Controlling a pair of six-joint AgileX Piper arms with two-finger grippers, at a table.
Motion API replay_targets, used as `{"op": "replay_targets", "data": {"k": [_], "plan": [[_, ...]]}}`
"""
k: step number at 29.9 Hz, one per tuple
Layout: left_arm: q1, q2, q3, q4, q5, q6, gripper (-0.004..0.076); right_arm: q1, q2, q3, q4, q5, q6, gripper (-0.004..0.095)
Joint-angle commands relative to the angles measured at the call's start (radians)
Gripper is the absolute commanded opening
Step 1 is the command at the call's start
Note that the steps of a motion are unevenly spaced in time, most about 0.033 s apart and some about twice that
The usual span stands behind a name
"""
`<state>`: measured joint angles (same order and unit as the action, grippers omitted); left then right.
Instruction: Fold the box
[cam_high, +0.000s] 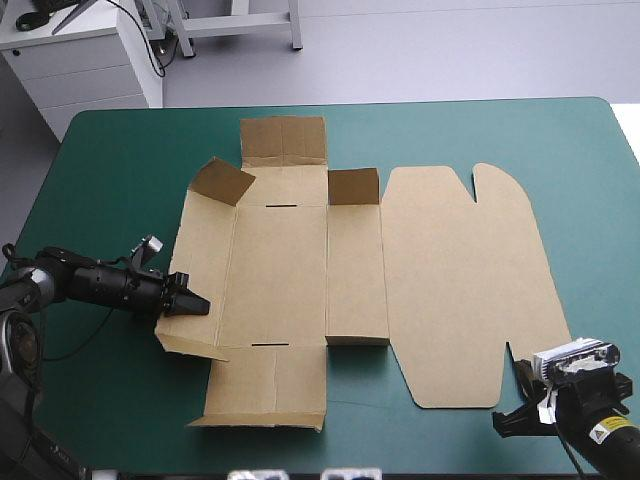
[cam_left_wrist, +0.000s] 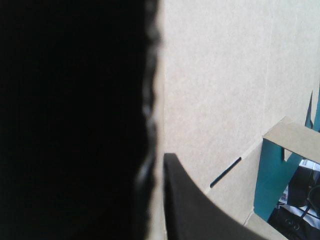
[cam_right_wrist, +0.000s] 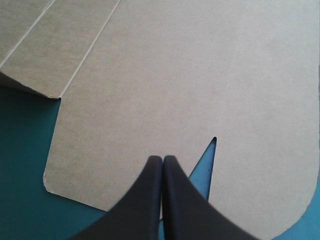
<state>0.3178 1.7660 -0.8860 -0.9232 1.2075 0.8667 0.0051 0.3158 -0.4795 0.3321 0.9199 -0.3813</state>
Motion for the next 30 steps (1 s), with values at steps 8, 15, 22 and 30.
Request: {"op": "replay_targets", "data": {"k": [8, 15, 22, 30], "plan": [[-0.086, -0.028, -0.036, -0.125, 0.067, 0.128, -0.0008, 0.004, 0.009, -0.026, 0.02, -0.059, -0.002, -0.0019], [-0.253, -0.099, -0.212, 0.03, -0.028, 0.019, -0.0008, 0.004, 0.009, -0.026, 0.02, -0.059, -0.002, -0.0019], [-0.442, -0.129, -0.529, 0.277, -0.05, -0.173, -0.0008, 0.004, 0.009, -0.026, 0.02, -0.059, -0.002, -0.0019], [-0.667, -0.129, -0.868, 0.593, -0.048, -0.286, -0.0008, 0.004, 0.009, -0.026, 0.02, -0.059, -0.002, -0.0019]]}}
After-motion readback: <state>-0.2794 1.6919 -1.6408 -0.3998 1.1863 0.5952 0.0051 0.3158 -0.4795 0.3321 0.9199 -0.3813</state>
